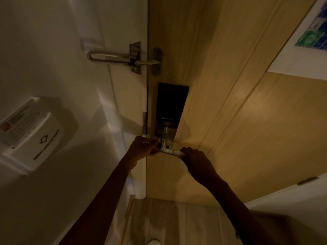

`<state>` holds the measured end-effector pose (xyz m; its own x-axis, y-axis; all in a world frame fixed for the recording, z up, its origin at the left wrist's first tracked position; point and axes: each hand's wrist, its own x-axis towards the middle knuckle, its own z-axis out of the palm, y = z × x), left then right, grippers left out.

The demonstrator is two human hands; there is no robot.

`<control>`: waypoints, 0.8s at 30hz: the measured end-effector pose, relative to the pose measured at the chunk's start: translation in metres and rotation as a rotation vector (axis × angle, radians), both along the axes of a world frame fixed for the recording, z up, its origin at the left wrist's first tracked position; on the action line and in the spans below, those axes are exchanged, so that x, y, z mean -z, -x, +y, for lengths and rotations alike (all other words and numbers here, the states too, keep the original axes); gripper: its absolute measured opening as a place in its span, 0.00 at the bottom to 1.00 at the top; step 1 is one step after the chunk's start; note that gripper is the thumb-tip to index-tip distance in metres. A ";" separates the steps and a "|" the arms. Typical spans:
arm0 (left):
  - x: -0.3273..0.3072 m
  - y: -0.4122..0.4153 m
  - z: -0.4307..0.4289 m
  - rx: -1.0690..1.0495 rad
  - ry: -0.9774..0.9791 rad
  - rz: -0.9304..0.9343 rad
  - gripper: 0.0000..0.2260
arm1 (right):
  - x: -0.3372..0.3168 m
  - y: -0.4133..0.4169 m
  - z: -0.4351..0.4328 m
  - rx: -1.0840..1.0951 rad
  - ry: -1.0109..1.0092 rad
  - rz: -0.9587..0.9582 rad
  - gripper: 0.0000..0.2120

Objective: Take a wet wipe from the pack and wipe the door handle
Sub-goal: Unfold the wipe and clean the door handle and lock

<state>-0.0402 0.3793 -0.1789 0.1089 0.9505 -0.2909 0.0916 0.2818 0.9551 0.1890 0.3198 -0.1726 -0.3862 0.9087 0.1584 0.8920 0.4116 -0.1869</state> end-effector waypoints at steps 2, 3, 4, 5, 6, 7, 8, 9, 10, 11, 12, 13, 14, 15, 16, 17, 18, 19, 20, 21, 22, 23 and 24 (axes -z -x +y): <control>0.000 0.001 0.001 0.020 -0.004 0.007 0.08 | -0.003 -0.007 -0.001 -0.012 -0.005 -0.020 0.19; -0.001 0.002 0.002 0.031 -0.009 0.015 0.07 | -0.004 -0.012 -0.001 -0.017 -0.008 -0.017 0.19; -0.002 0.002 0.003 0.040 -0.013 0.020 0.06 | -0.006 -0.018 -0.001 -0.020 -0.011 -0.022 0.19; -0.003 0.002 0.003 0.047 -0.015 0.022 0.05 | -0.006 -0.023 0.000 -0.019 -0.016 -0.036 0.18; -0.005 0.002 0.003 0.051 -0.019 0.017 0.05 | -0.006 -0.028 0.001 -0.015 -0.029 -0.054 0.18; -0.006 0.002 0.004 0.050 -0.020 0.010 0.04 | -0.004 -0.030 0.002 -0.008 -0.042 -0.075 0.18; -0.006 0.001 0.004 0.046 -0.016 0.002 0.04 | -0.003 -0.029 0.002 -0.001 -0.051 -0.086 0.19; -0.006 0.001 0.004 0.040 -0.009 0.000 0.04 | -0.003 -0.024 0.001 0.008 -0.043 -0.081 0.19; -0.007 0.000 0.004 0.037 -0.005 -0.002 0.04 | -0.003 -0.016 0.000 0.014 -0.031 -0.067 0.20; -0.006 0.000 0.004 0.036 -0.003 -0.003 0.04 | -0.004 -0.008 -0.002 0.018 -0.020 -0.050 0.22; -0.006 0.000 0.004 0.036 -0.001 -0.008 0.04 | -0.005 0.000 -0.003 0.023 -0.006 -0.035 0.24; -0.006 0.000 0.003 0.035 0.002 -0.015 0.04 | -0.007 0.003 -0.004 0.032 0.010 -0.025 0.25; -0.007 0.001 0.003 0.035 0.004 -0.021 0.04 | -0.008 0.003 -0.006 0.045 0.018 -0.022 0.26; -0.007 0.001 0.003 0.036 0.002 -0.023 0.04 | -0.007 -0.002 -0.007 0.060 0.018 -0.025 0.25; -0.007 0.001 0.002 0.039 0.001 -0.021 0.05 | -0.006 -0.010 -0.009 0.079 0.008 -0.032 0.24; -0.007 0.001 0.002 0.039 0.001 -0.020 0.05 | -0.005 -0.019 -0.010 0.099 0.001 -0.044 0.22; -0.006 0.001 0.002 0.037 0.003 -0.020 0.06 | -0.004 -0.025 -0.011 0.107 -0.014 -0.060 0.20; -0.006 0.001 0.002 0.034 0.005 -0.019 0.06 | -0.003 -0.027 -0.009 0.103 -0.028 -0.071 0.18; -0.005 0.000 0.003 0.032 0.009 -0.017 0.07 | -0.003 -0.024 -0.006 0.090 -0.036 -0.075 0.18; -0.005 0.000 0.003 0.031 0.017 -0.014 0.07 | -0.003 -0.017 -0.003 0.076 -0.036 -0.070 0.16; -0.004 0.000 0.004 0.029 0.025 -0.016 0.07 | -0.001 -0.010 0.000 0.060 -0.028 -0.056 0.13; -0.004 0.000 0.004 0.025 0.034 -0.022 0.07 | 0.001 -0.004 0.002 0.048 -0.026 -0.028 0.11; -0.003 0.000 0.004 0.022 0.043 -0.029 0.06 | 0.003 0.000 0.002 0.040 -0.023 0.006 0.10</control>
